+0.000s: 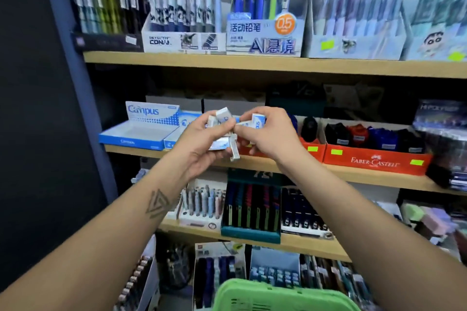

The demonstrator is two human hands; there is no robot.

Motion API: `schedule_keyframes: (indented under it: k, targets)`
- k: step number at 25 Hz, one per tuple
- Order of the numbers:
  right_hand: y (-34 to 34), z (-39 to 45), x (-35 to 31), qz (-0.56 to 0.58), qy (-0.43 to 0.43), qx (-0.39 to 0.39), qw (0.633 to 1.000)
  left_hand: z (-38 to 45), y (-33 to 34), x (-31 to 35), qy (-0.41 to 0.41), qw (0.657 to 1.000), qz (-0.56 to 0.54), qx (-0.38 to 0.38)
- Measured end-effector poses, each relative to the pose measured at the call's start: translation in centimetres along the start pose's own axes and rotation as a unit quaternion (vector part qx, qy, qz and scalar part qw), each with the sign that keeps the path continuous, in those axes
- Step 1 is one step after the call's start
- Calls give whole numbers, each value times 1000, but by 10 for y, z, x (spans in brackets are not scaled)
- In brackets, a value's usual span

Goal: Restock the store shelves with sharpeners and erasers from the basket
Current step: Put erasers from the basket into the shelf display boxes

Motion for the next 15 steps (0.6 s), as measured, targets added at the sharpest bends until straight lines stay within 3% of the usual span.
schedule_keyframes:
  k: [4,8,10,15]
  targets:
    - [34,33,-20,39,37,-33,998,25,-38,18,26,999,-3,23]
    - [69,63,-30,68,71,-117,988,38,-74,26,31,998,-2,62]
    - [86,74,-32,133,111,-161,972,41,-92,26,26,994,-14,102]
    - [122,97,-31,286,192,-191,919,45,-131,36,27,978,-68,194]
Point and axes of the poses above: each hand's wrist, its own z-axis towards the middle knuckle, its own y-axis out of the palm, x = y × z, the point moved 3 cm from there along z, towards the middle knuckle, and after that the axes turned 9 degrees about y, right-handed, at the moved point
